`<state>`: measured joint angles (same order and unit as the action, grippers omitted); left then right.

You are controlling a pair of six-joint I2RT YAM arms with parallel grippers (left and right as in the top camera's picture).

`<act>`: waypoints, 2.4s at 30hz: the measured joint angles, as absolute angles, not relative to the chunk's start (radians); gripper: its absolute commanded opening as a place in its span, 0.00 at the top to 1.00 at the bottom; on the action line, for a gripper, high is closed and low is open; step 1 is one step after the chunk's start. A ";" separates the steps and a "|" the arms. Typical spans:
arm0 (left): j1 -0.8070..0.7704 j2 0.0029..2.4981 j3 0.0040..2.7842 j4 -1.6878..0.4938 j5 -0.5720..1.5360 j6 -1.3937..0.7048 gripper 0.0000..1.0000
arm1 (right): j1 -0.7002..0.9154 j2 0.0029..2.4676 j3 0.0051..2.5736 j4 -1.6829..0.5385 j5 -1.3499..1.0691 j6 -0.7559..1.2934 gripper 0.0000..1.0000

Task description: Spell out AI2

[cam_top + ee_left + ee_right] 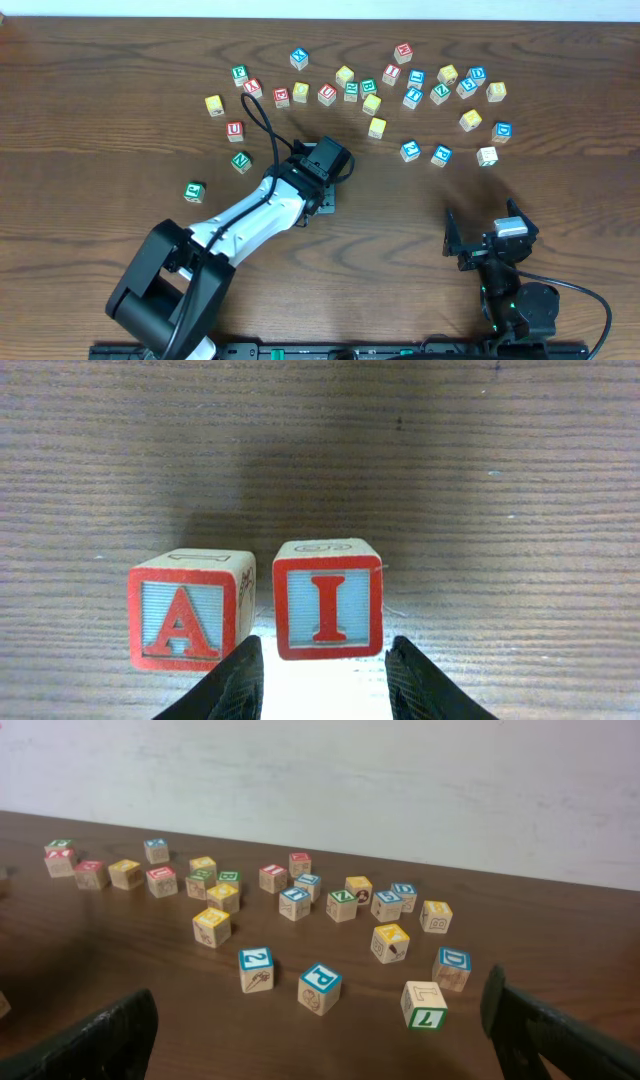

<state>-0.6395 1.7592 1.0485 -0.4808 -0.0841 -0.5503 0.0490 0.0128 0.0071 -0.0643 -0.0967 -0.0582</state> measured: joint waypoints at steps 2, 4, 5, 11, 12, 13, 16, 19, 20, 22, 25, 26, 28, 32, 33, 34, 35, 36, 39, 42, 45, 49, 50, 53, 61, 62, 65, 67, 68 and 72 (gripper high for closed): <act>-0.640 1.752 1.048 -0.487 -0.084 -0.550 0.61 | 0.049 0.013 0.007 -0.064 -0.097 -0.058 0.01; -0.640 1.747 1.048 -0.488 -0.084 -0.550 0.61 | 0.049 0.013 0.007 -0.064 -0.097 -0.058 0.01; -0.640 1.744 1.048 -0.489 -0.084 -0.550 0.61 | 0.049 0.013 0.007 -0.064 -0.097 -0.058 0.01; -0.640 1.690 1.048 -0.511 -0.084 -0.542 0.61 | 0.049 0.013 0.007 -0.064 -0.097 -0.058 0.01; -0.640 1.672 1.048 -0.520 -0.084 -0.538 0.61 | 0.049 0.013 0.007 -0.064 -0.097 -0.058 0.01; -0.640 1.645 1.049 -0.527 -0.084 -0.529 0.61 | 0.049 0.013 0.007 -0.064 -0.097 -0.058 0.01; -0.640 1.580 1.061 -0.545 -0.084 -0.516 0.61 | 0.049 0.013 0.007 -0.064 -0.097 -0.058 0.01; -0.640 1.516 1.102 -0.578 -0.084 -0.509 0.61 | 0.049 0.013 0.007 -0.064 -0.097 -0.058 0.01; -0.640 1.500 1.116 -0.589 -0.084 -0.507 0.60 | 0.049 0.013 0.007 -0.064 -0.097 -0.058 0.01; -0.640 1.473 1.151 -0.630 -0.084 -0.500 0.59 | 0.049 0.013 0.007 -0.064 -0.097 -0.058 0.01; -0.640 1.460 1.201 -0.690 -0.084 -0.480 0.46 | 0.049 0.013 0.007 -0.064 -0.097 -0.058 0.01; -0.640 1.459 1.214 -0.706 -0.084 -0.476 0.45 | 0.049 0.013 0.007 -0.064 -0.097 -0.058 0.01; -0.640 1.459 1.236 -0.730 -0.083 -0.464 0.42 | 0.049 0.013 0.007 -0.064 -0.097 -0.058 0.01; -0.639 1.459 1.271 -0.745 -0.084 -0.430 0.40 | 0.049 0.013 0.007 -0.064 -0.097 -0.058 0.01; -0.639 1.459 1.274 -0.745 -0.084 -0.427 0.40 | 0.049 0.013 0.007 -0.064 -0.097 -0.058 0.01; -0.639 1.459 1.279 -0.745 -0.084 -0.420 0.40 | 0.049 0.013 0.007 -0.064 -0.097 -0.058 0.01; -0.638 1.459 1.280 -0.745 -0.084 -0.416 0.40 | 0.049 0.013 0.007 -0.064 -0.097 -0.058 0.01; -0.638 1.459 1.281 -0.745 -0.084 -0.413 0.40 | 0.049 0.013 0.007 -0.064 -0.097 -0.058 0.01; -0.638 1.459 1.281 -0.743 -0.084 -0.405 0.40 | 0.049 0.013 0.007 -0.064 -0.097 -0.058 0.01; -0.638 1.459 1.282 -0.740 -0.084 -0.390 0.39 | 0.049 0.013 0.007 -0.064 -0.097 -0.058 0.01; -0.638 1.459 1.288 -0.740 -0.084 -0.375 0.32 | 0.049 0.013 0.007 -0.064 -0.097 -0.058 0.01; -0.637 1.459 1.302 -0.740 -0.091 -0.347 0.21 | 0.049 0.013 0.007 -0.064 -0.097 -0.058 0.01; -0.634 1.459 1.302 -0.739 -0.093 -0.340 0.20 | 0.049 0.013 0.007 -0.064 -0.097 -0.058 0.01; -0.606 1.459 1.302 -0.740 -0.087 -0.313 0.18 | 0.049 0.013 0.007 -0.064 -0.097 -0.058 0.01; -0.378 1.459 1.303 -0.743 0.050 -0.233 0.18 | 0.049 0.013 0.007 -0.064 -0.097 -0.058 0.01; -0.329 1.459 1.304 -0.755 0.081 -0.210 0.18 | 0.049 0.013 0.007 -0.064 -0.097 -0.058 0.01; -0.266 1.460 1.318 -0.787 0.122 -0.179 0.18 | 0.049 0.013 0.007 -0.064 -0.097 -0.058 0.01; -0.237 1.460 1.325 -0.791 0.135 -0.165 0.18 | 0.049 0.013 0.007 -0.064 -0.097 -0.058 0.01; -0.226 1.460 1.327 -0.790 0.139 -0.158 0.17 | 0.049 0.013 0.007 -0.064 -0.097 -0.058 0.01; -0.218 1.460 1.327 -0.792 0.152 -0.149 0.17 | 0.049 0.013 0.007 -0.063 -0.097 -0.058 0.01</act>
